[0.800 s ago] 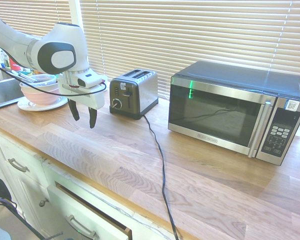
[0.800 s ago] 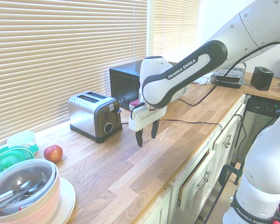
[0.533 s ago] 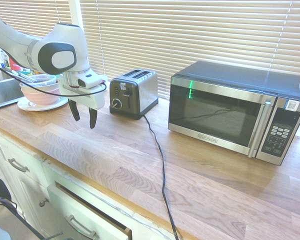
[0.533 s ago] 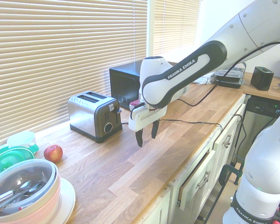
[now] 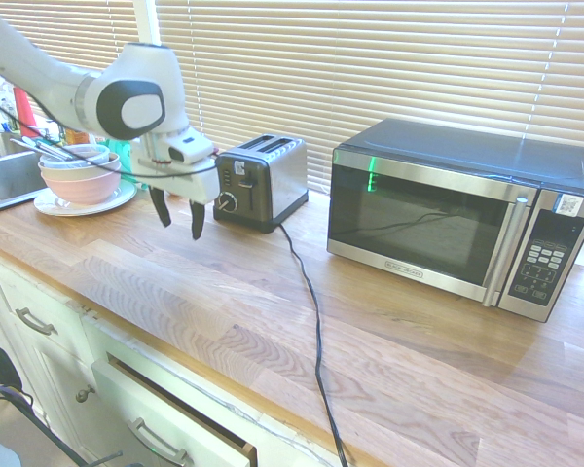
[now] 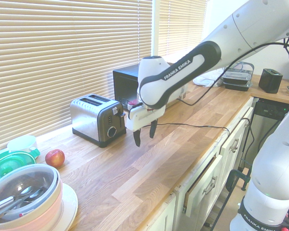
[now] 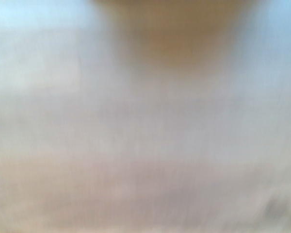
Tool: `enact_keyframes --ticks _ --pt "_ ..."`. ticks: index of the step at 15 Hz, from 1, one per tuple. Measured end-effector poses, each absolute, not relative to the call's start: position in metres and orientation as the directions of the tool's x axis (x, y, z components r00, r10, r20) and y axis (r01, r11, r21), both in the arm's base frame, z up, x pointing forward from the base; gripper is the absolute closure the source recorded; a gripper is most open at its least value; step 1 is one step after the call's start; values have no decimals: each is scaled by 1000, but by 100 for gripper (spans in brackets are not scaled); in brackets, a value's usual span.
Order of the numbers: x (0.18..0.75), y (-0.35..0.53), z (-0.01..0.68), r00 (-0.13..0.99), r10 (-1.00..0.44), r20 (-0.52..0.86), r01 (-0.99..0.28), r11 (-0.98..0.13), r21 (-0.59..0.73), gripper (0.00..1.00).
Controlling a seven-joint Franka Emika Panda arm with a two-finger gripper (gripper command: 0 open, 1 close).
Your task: Press the toaster
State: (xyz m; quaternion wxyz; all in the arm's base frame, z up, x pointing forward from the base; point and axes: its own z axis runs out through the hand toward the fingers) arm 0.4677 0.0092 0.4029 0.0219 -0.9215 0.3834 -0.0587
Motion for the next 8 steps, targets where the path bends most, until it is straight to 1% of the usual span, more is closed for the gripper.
enact_keyframes --ticks 5,8 --pt "518 -10 462 735 -662 149 -651 -750 -119 0" --pt "558 -20 472 749 -644 158 -632 -765 -125 0"
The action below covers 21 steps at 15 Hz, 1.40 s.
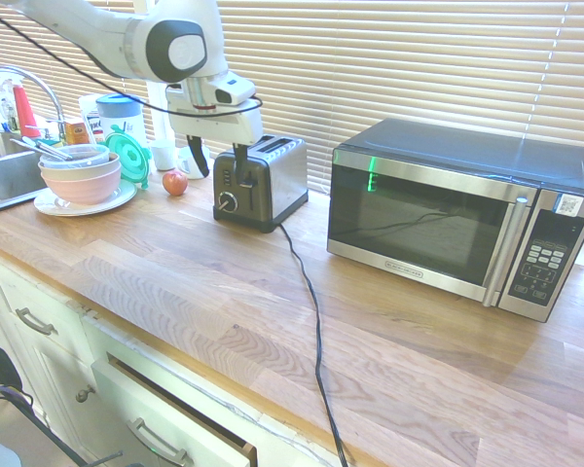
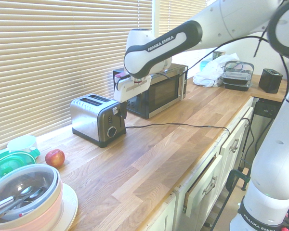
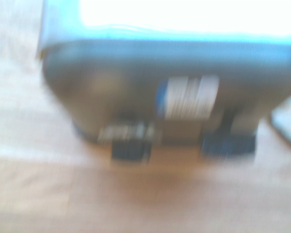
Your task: Press the toaster
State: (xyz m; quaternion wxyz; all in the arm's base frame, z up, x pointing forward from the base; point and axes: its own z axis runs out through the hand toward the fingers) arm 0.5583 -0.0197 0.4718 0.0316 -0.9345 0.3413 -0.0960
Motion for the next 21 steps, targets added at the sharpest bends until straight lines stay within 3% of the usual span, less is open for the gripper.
enact_keyframes --ticks 13,14,21 --pt "597 -14 494 782 -603 156 -595 -797 -98 0" --pt "600 -15 496 782 -604 156 -597 -797 -95 100" --pt "611 -22 486 776 -614 145 -608 -789 -91 100"
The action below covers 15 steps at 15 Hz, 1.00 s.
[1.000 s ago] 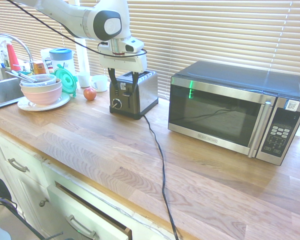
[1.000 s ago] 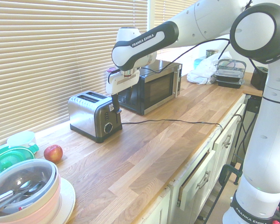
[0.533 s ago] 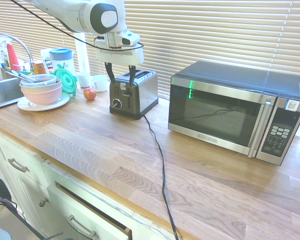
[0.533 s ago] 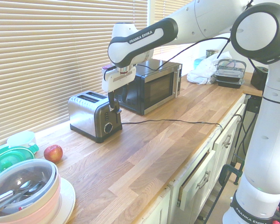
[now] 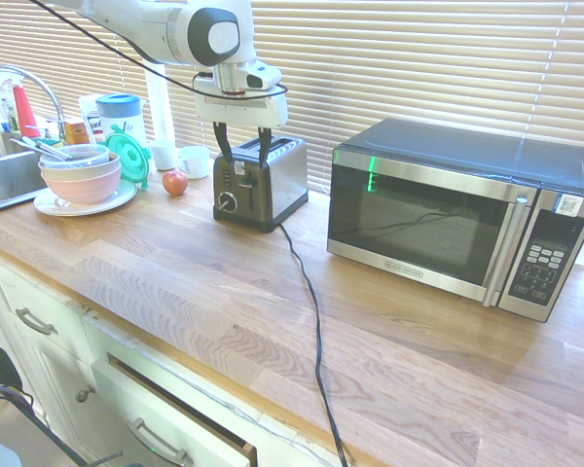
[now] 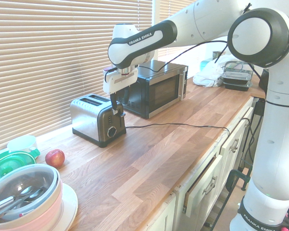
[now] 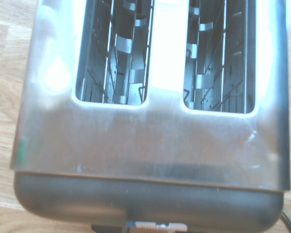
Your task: Press the toaster
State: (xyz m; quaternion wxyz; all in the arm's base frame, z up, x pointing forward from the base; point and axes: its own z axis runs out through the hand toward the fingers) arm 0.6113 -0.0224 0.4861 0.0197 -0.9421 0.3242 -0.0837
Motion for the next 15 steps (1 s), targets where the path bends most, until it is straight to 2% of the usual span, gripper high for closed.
enact_keyframes --ticks 15 --pt "616 -31 476 774 -620 128 -614 -785 -85 100"
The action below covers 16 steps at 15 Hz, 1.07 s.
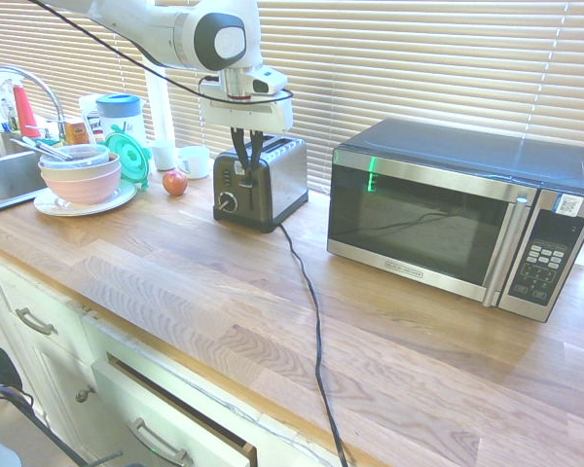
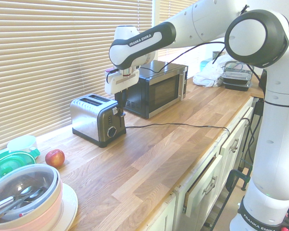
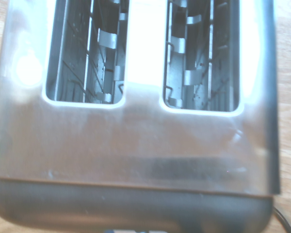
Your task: Press the toaster
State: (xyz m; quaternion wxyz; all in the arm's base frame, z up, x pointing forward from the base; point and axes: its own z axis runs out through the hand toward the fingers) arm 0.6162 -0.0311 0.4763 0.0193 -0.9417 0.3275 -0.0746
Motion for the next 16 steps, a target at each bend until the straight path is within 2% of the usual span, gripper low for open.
enact_keyframes --ticks 16 --pt "622 -30 447 779 -621 89 -616 -784 -72 100"
